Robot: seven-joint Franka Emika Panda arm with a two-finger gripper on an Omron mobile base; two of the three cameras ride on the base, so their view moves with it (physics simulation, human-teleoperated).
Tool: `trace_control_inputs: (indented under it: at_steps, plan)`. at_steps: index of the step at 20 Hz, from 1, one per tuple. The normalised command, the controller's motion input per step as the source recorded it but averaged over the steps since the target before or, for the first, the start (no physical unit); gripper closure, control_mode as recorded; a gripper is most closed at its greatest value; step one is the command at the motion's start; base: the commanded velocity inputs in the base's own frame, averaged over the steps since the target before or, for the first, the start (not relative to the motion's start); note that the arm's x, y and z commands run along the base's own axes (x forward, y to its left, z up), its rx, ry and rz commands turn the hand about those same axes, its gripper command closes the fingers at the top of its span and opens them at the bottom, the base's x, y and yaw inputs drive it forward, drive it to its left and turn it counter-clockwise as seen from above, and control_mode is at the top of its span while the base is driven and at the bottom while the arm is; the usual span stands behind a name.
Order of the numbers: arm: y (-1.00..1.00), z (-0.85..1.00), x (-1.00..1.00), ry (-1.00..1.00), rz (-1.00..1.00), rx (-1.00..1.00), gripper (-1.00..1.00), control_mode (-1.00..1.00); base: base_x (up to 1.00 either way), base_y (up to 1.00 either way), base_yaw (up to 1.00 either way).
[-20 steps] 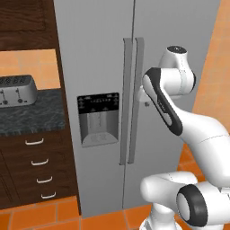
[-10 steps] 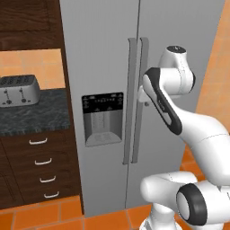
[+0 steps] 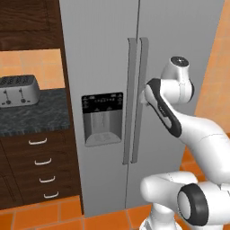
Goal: Take the strawberry from the fridge and place it on top of the pancake, located on the dining counter.
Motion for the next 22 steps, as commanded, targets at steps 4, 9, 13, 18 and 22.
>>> trace_control_inputs:
  at_steps: [4,9,13,18,22]
  plan:
    - [0.00,-0.38,0.99,-0.20,0.00,0.01,-1.00,-1.00,0.00,0.00,0.00]
    - [0.05,-0.09,0.83,-0.09,0.00,0.07,-1.00,-1.00,0.00,0.00,0.00]
    - [-0.09,0.01,0.73,-0.01,0.00,0.02,-1.00,-1.00,0.00,0.00,0.00]
    - [0.00,0.02,0.55,0.00,0.00,0.00,-1.00,-1.00,0.00,0.00,0.00]
    - [0.00,0.05,0.44,0.00,0.00,0.00,-1.00,-1.00,0.00,0.00,0.00]
